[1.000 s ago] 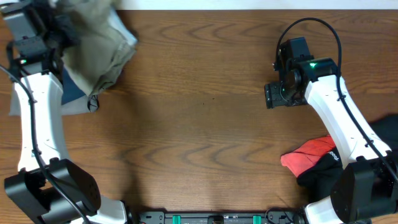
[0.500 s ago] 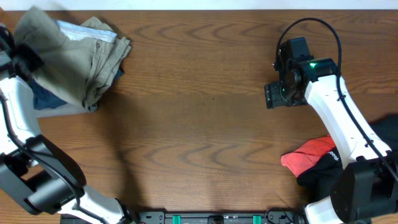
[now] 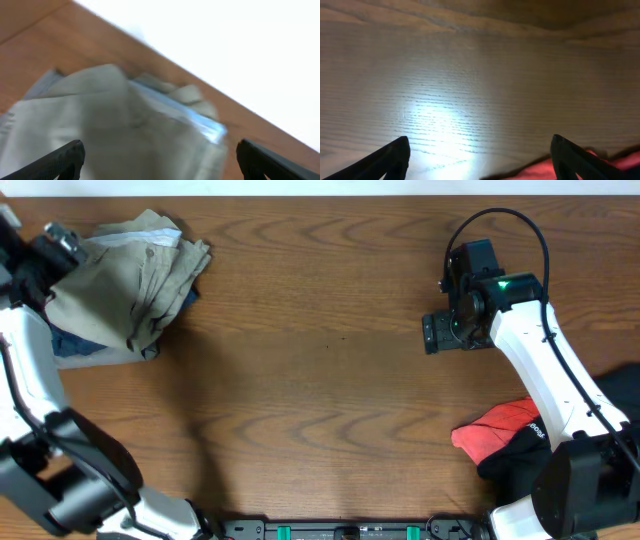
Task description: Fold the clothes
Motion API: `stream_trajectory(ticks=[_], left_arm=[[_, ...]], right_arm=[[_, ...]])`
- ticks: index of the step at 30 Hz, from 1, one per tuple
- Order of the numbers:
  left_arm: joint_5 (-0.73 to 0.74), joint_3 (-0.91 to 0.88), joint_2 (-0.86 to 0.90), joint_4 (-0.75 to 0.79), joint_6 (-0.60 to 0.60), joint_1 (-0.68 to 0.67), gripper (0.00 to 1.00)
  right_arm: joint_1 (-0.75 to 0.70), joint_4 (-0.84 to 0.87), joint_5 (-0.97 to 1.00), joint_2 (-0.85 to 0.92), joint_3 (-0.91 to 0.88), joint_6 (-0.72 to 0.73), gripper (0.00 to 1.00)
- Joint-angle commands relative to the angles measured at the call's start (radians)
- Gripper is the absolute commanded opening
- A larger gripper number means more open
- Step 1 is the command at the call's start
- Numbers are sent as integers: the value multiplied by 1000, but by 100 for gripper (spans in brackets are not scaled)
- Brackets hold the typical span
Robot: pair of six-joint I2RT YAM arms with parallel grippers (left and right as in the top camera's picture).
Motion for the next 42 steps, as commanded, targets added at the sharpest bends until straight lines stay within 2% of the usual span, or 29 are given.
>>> stream_trajectory(ticks=[1,7,9,13,19,25,28,31,38,42], left_arm=[[40,14,-67,-59,-17,-79,98],[29,14,-55,-285,18,-291,98],[-19,14,-49,-385,35,-364,98],[-208,14,-48,-636,40,-481,98],[-246,14,-49,-948,29,-525,97],[-257,8,-86,-1115,33,-523,98],[-277,-25,-160,-1143,32,-523,98],[-277,-82,-282,-1119,33,-523,98],[-275,-293,-695,-887,19,-524,98],[-274,-404,-887,-784,16,-523,98]], right_arm=[[-16,28,-100,-14,14,9,89],[-70,94,-222,-14,14,61,93],[-111,97,-256,-14,14,61,96],[-203,27,-275,-14,14,60,99],[-301,-163,-275,-14,14,60,99],[-325,-301,-271,-20,13,10,99],[-325,-335,-264,-52,-1,-3,99],[-324,-275,-264,-138,-58,-2,99],[-322,82,-190,-558,-385,76,99],[-322,210,-109,-811,-541,102,99]])
